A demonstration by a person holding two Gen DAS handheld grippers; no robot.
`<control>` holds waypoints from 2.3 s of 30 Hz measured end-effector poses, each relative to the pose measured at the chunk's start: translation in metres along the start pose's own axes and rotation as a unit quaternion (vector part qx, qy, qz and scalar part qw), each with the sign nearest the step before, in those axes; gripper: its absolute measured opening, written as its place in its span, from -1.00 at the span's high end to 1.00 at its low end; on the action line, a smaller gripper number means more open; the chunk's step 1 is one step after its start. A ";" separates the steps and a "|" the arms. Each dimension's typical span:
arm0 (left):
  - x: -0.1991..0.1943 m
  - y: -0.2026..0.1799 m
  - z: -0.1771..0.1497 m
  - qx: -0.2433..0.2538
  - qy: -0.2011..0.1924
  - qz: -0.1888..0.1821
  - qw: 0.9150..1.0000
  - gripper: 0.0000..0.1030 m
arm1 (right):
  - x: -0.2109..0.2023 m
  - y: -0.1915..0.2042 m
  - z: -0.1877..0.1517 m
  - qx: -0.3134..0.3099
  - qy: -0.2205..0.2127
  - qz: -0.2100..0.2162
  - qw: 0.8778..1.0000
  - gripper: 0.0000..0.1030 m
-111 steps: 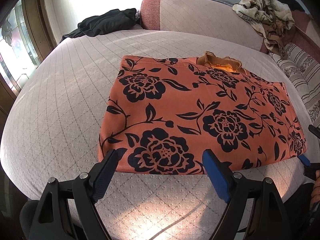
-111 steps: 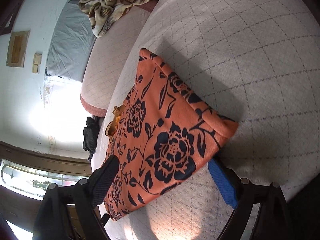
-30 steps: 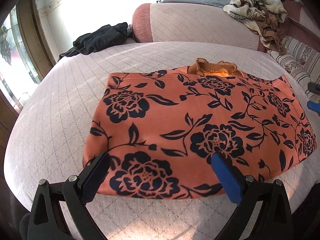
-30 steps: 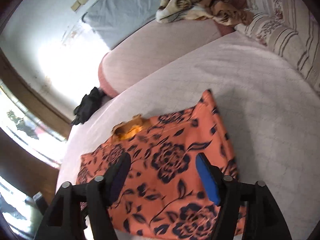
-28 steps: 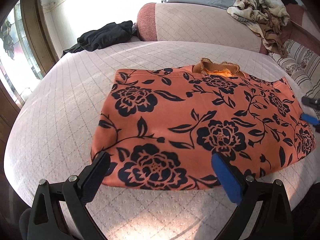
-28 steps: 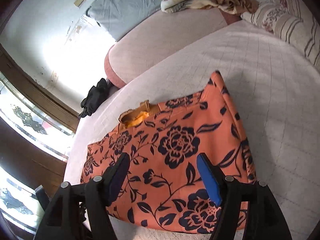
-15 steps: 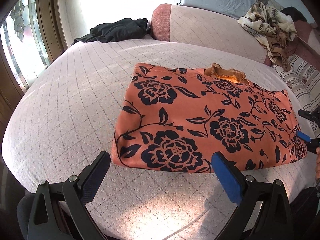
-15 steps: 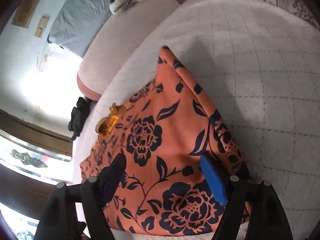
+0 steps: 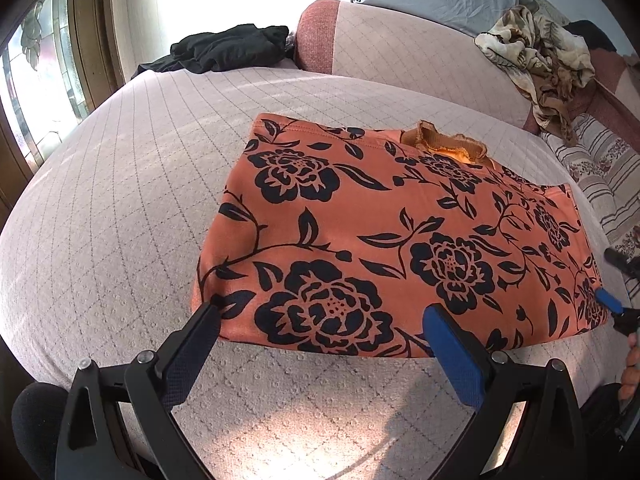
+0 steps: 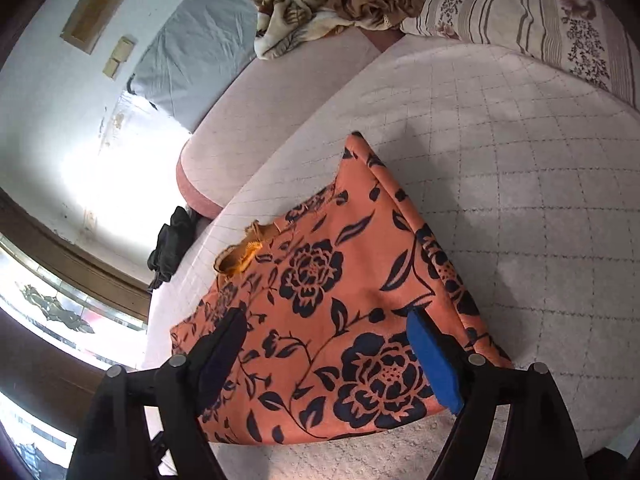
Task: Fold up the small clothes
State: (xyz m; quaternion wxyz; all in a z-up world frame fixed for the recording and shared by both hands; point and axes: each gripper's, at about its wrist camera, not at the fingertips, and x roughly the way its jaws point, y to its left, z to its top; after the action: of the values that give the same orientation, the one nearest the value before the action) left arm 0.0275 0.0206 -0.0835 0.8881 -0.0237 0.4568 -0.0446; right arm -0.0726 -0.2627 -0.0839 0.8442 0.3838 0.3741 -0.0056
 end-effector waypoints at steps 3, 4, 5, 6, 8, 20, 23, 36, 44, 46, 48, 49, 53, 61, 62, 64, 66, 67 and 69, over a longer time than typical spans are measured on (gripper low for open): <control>-0.002 -0.004 0.000 0.012 -0.004 0.000 1.000 -0.97 | 0.006 -0.014 -0.005 0.030 0.002 -0.016 0.999 -0.57; -0.002 -0.004 0.000 0.012 -0.008 0.002 1.000 -0.97 | -0.001 -0.007 -0.004 0.026 -0.005 -0.016 1.000 -0.57; -0.002 -0.004 0.000 0.010 -0.007 0.000 1.000 -0.97 | -0.007 0.000 -0.004 0.014 -0.015 -0.012 1.000 -0.58; -0.001 -0.003 0.001 0.007 -0.004 -0.003 1.000 -0.97 | -0.012 0.006 -0.004 0.001 -0.024 -0.009 1.000 -0.59; 0.001 -0.003 0.000 0.003 0.000 -0.004 1.000 -0.97 | -0.004 0.007 -0.007 -0.015 -0.014 -0.013 1.000 -0.63; -0.003 0.000 0.001 0.012 -0.010 0.006 1.000 -0.97 | 0.011 -0.001 -0.017 0.000 0.011 -0.022 1.000 -0.63; 0.001 0.000 0.007 0.008 -0.009 0.006 1.000 -0.97 | -0.003 0.014 -0.008 -0.007 0.002 0.000 1.000 -0.63; 0.029 -0.003 0.033 0.025 -0.002 0.040 0.999 -0.97 | 0.088 0.017 0.121 0.032 0.048 0.069 0.996 -0.63; 0.036 -0.001 0.036 0.020 0.009 0.044 0.999 -0.97 | 0.115 -0.019 0.144 0.112 0.046 0.079 0.989 -0.63; 0.033 -0.001 0.035 0.018 0.007 0.039 0.999 -0.97 | 0.098 -0.010 0.133 0.089 0.044 0.072 0.993 -0.63; 0.027 -0.001 0.032 0.019 0.004 0.036 0.999 -0.97 | 0.077 0.001 0.116 0.062 0.041 0.067 0.995 -0.63; 0.024 -0.001 0.030 0.018 0.002 0.034 0.999 -0.97 | 0.066 0.007 0.105 0.050 0.042 0.069 0.995 -0.63; 0.012 -0.001 0.025 0.014 -0.006 0.023 1.000 -0.97 | 0.024 0.026 0.050 0.022 0.053 0.096 0.994 -0.63; 0.021 0.014 0.013 0.003 0.026 0.010 1.000 -0.97 | 0.029 -0.010 -0.022 0.064 0.092 0.074 0.991 -0.65; 0.025 0.024 0.011 -0.006 0.034 0.027 0.999 -0.97 | 0.024 -0.007 -0.018 0.073 0.089 0.075 0.991 -0.65; 0.024 0.047 0.009 -0.037 0.038 0.036 0.998 -0.95 | 0.013 0.011 -0.011 0.048 0.081 0.084 0.992 -0.67; 0.016 0.065 0.007 -0.063 0.026 0.034 0.997 -0.95 | 0.005 0.030 -0.007 0.016 0.076 0.102 0.992 -0.67; 0.013 0.070 0.006 -0.067 0.021 0.035 0.997 -0.95 | 0.005 0.036 -0.007 0.004 0.076 0.113 0.991 -0.67; 0.020 0.076 0.001 -0.065 0.036 0.041 0.996 -0.93 | 0.015 0.033 -0.010 -0.005 0.081 0.105 0.991 -0.75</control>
State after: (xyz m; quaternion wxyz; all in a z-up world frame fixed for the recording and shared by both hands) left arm 0.0445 0.0940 -0.1053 0.8688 -0.0607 0.4910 0.0207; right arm -0.0589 -0.2287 -0.0765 0.8091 0.4159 0.3985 0.1162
